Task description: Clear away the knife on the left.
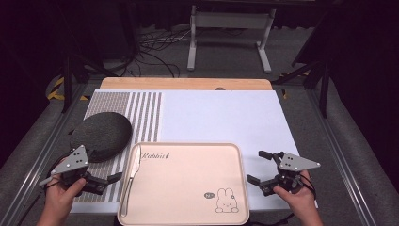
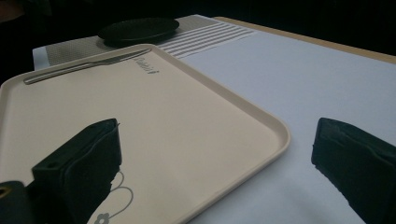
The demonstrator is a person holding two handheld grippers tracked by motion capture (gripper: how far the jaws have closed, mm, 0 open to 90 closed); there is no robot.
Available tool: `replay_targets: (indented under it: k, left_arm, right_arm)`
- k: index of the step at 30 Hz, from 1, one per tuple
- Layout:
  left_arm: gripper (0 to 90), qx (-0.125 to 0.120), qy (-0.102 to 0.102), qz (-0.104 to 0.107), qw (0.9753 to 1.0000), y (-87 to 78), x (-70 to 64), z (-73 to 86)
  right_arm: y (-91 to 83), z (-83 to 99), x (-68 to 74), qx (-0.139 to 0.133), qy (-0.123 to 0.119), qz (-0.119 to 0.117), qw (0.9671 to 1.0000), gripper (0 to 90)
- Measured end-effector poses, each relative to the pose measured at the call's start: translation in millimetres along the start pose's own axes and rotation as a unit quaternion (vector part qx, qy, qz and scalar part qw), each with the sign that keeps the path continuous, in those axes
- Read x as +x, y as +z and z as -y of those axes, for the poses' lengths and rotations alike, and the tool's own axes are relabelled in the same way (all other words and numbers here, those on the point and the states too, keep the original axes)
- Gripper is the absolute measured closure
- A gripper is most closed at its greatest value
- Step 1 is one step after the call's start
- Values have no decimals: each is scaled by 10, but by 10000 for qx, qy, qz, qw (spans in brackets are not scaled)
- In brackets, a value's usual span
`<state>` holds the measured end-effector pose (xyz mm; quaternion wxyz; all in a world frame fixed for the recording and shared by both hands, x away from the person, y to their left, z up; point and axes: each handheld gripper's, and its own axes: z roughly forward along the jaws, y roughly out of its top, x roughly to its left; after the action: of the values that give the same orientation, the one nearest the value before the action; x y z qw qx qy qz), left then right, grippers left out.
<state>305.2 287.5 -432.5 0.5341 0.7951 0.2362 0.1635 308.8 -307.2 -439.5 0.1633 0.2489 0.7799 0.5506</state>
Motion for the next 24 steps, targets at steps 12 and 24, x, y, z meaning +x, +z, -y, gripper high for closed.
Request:
replay_targets:
  k: [12, 24]
  left_arm:
    - [31, -463, -121, -48, 9988, -99, 42, 323]
    - [25, -548, -255, -97, 9981, -111, 73, 603]
  right_arm:
    - [-2, 13, -5, -57, 19, 15, 10000, 26]
    - [-5, 54, -28, -115, 75, 55, 9999, 24]
